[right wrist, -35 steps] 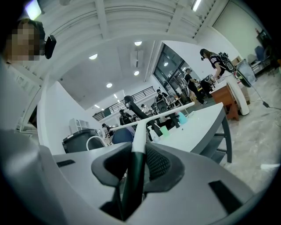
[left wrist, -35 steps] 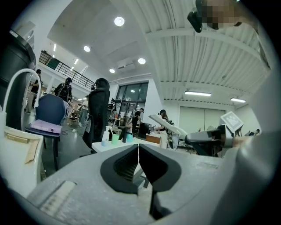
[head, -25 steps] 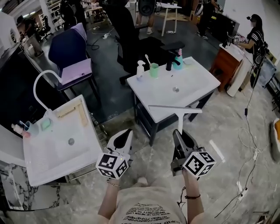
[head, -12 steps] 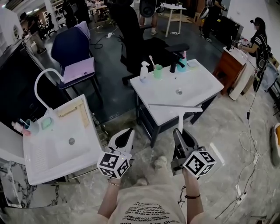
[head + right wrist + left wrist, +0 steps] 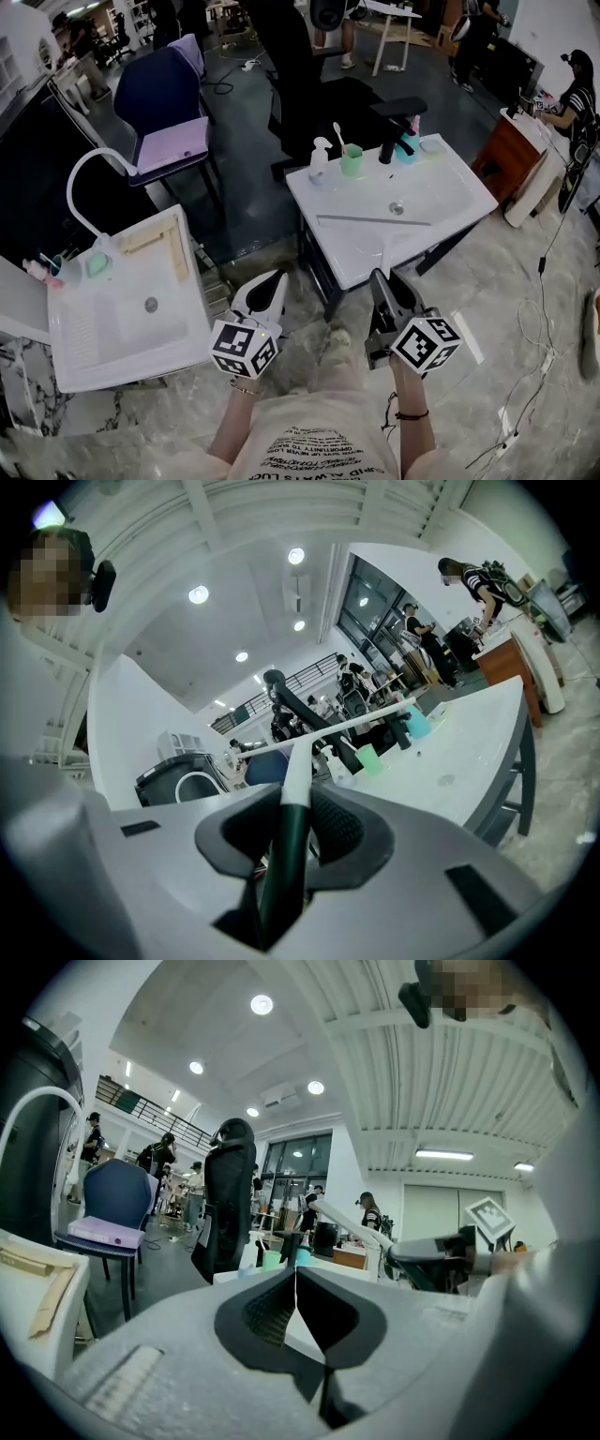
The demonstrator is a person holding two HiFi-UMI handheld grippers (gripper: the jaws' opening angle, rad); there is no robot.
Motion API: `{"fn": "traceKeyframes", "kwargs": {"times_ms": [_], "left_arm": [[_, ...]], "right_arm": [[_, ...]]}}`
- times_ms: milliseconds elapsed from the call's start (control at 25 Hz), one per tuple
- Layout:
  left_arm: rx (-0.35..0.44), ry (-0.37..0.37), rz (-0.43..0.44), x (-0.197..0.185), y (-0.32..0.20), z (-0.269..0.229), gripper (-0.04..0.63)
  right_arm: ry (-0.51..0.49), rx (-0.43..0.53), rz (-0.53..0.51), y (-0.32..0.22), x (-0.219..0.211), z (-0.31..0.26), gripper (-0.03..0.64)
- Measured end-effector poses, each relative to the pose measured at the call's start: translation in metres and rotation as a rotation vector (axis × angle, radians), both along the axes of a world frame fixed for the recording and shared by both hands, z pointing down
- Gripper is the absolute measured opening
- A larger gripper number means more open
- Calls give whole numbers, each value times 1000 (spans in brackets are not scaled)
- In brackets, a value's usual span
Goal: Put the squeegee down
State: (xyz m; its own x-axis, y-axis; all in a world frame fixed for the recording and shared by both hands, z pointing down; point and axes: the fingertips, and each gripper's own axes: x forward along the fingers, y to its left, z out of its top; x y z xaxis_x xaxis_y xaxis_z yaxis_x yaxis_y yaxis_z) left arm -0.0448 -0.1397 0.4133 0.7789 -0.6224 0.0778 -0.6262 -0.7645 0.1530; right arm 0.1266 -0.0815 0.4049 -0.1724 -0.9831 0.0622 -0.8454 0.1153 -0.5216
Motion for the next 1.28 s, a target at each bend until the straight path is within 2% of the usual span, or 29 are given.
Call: {"fn": "traceKeyframes", "kwargs": {"times_ms": [280,640,1280], "left_arm": [[-29,-5,-71,22,-55,4,23],[-102,-37,-177,46,-97,27,23],[-213,-39,-375,55,-133,67,23]], "right_arm": [[0,-32,-82,-68,19,7,97],[18,-102,-215,-136,31,24,97],[54,-241,-454,-202,22,77,97]]}}
